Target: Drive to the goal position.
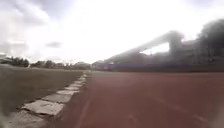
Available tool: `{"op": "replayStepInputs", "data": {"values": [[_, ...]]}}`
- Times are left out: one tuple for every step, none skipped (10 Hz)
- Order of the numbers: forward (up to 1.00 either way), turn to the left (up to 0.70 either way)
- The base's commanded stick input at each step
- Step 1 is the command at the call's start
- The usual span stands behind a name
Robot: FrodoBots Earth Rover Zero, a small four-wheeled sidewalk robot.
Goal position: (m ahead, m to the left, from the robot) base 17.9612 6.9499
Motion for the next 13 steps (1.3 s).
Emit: {"op": "replayStepInputs", "data": {"values": [[0.70, -0.35], [0.70, -0.35], [0.70, -0.35], [0.70, 0.00], [0.70, 0.00], [0.70, 0.00], [0.70, 0.00], [0.70, 0.00], [0.70, 0.00], [0.70, 0.00], [0.70, 0.00], [0.70, 0.00], [0.70, 0.00]]}}
